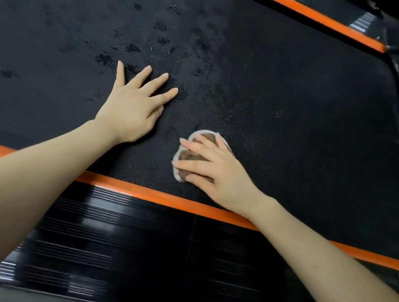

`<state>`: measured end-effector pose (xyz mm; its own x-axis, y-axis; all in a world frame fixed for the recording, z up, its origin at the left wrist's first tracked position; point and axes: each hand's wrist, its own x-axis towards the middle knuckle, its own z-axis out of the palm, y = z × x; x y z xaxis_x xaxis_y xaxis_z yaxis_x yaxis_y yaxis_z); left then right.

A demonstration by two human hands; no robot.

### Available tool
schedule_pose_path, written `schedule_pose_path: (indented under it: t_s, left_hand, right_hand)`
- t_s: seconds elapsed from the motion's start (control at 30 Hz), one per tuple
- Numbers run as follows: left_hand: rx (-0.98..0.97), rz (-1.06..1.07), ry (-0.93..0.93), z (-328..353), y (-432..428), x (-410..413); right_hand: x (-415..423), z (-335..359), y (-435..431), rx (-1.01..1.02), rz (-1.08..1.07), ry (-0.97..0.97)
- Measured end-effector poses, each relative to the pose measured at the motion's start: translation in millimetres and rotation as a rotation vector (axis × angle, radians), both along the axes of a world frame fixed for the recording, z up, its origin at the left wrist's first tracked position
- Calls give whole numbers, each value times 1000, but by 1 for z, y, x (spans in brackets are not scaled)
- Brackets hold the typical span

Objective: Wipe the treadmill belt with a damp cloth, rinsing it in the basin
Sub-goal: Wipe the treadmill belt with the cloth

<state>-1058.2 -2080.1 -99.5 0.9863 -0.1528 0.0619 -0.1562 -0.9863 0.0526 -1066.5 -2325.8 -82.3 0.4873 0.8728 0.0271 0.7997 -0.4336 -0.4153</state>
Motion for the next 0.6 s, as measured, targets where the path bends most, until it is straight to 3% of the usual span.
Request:
schedule_pose_path:
  t_s: [0.17,0.3,0.4,0.5,0.6]
  left_hand:
    - [10,-1,-15,-1,2,-4]
    - [-7,-17,-22,-4,2,-3]
    - [4,-6,-48,-7,2,-2]
    - [0,-2,-48,-7,2,-1]
    - [-2,1,-48,-7,3,0]
  right_hand:
    - [15,-7,6,29,-130,-16]
    - [71,-5,14,98,-579,-43]
    - [104,-5,18,91,-756,-55]
    - [104,-5,23,85,-761,-87]
    - [61,-4,26,118,-499,-111]
